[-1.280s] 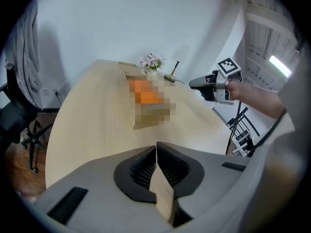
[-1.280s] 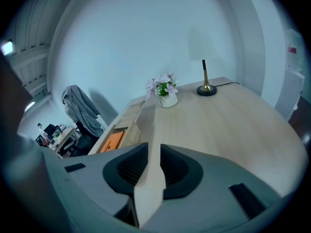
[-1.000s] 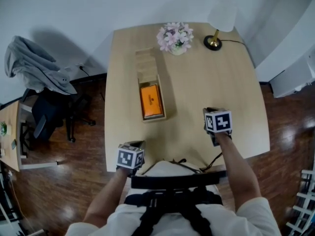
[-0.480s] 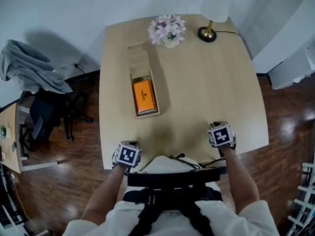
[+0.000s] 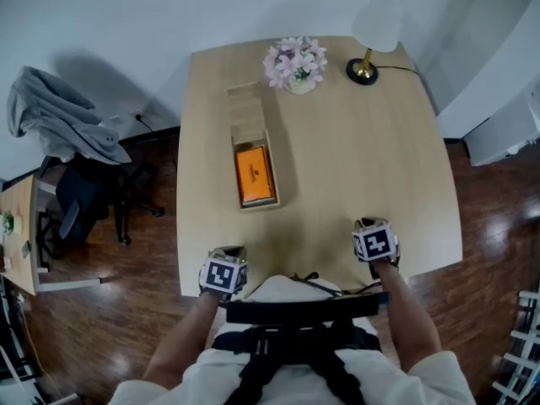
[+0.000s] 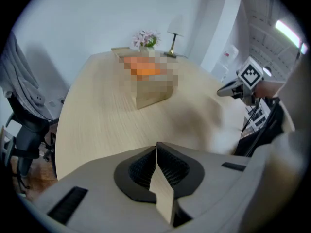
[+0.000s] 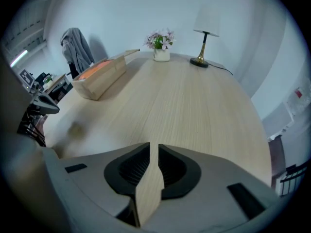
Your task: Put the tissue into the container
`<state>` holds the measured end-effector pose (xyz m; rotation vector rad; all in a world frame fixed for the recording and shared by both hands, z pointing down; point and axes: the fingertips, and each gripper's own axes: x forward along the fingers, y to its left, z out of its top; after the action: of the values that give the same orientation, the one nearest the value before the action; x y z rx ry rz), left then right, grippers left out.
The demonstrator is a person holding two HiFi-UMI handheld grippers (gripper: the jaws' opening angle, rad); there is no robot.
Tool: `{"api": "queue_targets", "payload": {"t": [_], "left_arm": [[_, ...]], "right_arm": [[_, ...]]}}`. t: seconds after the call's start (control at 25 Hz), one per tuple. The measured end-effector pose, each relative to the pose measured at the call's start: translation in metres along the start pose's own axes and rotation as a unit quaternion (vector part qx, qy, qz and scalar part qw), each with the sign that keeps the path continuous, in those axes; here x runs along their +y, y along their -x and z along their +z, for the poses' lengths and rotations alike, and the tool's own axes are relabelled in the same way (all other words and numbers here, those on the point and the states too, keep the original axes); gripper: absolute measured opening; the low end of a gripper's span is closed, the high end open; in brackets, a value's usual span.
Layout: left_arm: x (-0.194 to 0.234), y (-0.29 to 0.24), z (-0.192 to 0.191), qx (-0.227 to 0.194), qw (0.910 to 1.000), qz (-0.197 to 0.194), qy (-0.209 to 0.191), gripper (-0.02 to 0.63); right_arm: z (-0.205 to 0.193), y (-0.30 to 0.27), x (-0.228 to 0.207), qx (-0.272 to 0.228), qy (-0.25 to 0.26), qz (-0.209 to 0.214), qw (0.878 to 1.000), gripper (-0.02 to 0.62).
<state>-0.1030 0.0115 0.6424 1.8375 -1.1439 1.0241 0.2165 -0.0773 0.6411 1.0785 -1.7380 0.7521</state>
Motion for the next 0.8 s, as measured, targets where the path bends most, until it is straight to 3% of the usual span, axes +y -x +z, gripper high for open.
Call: {"api": "queue_targets", "payload": {"t": [0.16,0.32,0.56,0.64,0.8], "left_arm": [[-0.012,0.033,0.041,-0.099,0.9933,-0.032,0.051,0.000],[-0.029,0.069,0.075,-0.171,0.9811,-0.060,0.069,0.000],[-0.047,0.115,0.106,-0.235,0.9646,-0.103,0.062,0.000],[-0.050,0.127,0.113,-0.248,0.9615,-0.105,0.053,0.000],[-0.060,0.140,0.121,-0.262,0.9592,-0.103,0.027,0.000]], "right_arm": [[0.036,0.030,0.008,-0.077,-0.014,0.003,0.997,0.038],[0.062,0.069,0.036,-0.142,-0.029,0.038,0.989,0.038],[0.083,0.126,0.072,-0.217,-0.023,0.073,0.973,0.038],[0.089,0.136,0.074,-0.240,-0.020,0.069,0.968,0.007],[0.097,0.145,0.080,-0.256,-0.019,0.080,0.963,0.003]]}}
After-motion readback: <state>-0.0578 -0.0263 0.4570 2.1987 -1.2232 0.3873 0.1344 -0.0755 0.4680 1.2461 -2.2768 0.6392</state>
